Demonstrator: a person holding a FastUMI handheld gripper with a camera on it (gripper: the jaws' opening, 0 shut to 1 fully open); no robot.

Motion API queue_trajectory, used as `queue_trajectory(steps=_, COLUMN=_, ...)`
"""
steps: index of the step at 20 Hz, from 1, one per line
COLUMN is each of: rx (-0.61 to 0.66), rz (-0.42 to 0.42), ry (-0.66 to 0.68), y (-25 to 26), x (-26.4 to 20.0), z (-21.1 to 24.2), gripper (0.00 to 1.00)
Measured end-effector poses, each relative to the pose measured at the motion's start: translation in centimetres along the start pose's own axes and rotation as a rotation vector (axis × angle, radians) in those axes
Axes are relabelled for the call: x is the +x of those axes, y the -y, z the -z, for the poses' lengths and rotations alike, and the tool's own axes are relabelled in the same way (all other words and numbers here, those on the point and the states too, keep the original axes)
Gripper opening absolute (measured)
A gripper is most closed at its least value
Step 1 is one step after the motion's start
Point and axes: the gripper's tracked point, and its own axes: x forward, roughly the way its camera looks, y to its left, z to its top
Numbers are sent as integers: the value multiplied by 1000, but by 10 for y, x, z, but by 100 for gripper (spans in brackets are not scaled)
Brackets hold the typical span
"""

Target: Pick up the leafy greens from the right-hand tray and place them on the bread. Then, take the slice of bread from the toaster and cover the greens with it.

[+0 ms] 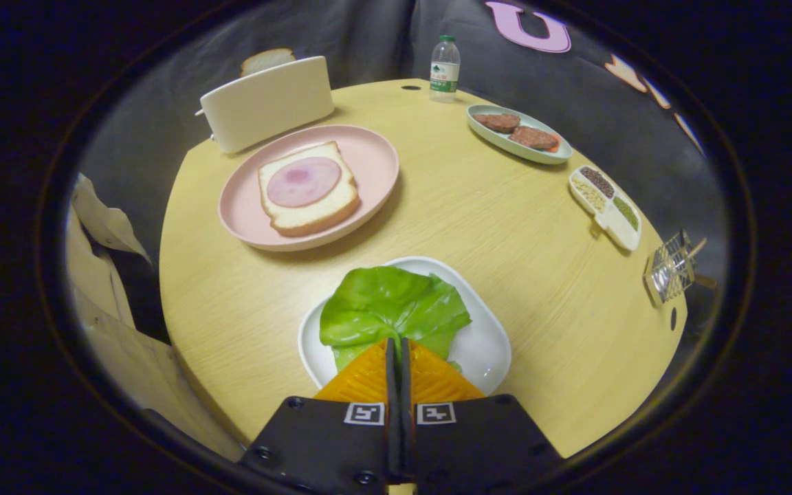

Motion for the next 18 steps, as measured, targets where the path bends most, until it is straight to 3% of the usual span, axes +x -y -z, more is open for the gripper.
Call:
queue_trajectory(steps=8, rx=55, rz=44, ry=93, y=11, x=-34, z=-32, gripper=3)
queue_trajectory(steps=18, rx=8, rz=73, ry=185, y=-3, x=-66, z=-90, gripper=3)
